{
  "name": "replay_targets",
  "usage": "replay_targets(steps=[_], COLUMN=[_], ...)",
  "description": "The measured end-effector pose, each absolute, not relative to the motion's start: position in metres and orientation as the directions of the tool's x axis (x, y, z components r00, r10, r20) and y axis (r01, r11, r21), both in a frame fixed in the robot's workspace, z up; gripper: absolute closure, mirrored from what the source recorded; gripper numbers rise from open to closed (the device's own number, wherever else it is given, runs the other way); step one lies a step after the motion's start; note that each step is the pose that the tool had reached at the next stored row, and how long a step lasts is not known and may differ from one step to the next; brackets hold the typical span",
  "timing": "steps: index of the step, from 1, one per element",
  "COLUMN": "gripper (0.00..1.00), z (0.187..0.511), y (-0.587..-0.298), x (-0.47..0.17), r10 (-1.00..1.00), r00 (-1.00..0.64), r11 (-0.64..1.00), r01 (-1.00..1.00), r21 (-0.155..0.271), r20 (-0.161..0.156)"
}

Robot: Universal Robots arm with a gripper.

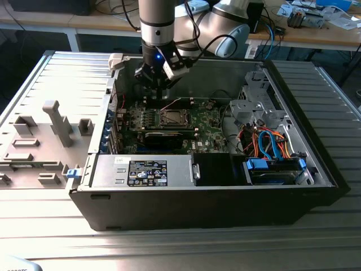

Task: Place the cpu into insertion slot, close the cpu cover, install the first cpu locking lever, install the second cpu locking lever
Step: 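Install the first cpu locking lever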

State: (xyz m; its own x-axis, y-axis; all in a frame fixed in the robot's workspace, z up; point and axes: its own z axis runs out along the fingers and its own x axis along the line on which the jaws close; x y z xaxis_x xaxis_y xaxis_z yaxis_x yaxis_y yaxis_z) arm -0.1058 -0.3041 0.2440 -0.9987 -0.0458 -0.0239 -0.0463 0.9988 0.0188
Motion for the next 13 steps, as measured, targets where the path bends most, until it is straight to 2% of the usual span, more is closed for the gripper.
replay_targets(steps=[13], gripper=[0.89], z=[0.2373], y=[-0.3024], x=[-0.1000], r10=[-0.046], r00=[-0.999], r11=[0.999], r01=[-0.046], r21=[0.019], r20=[-0.024])
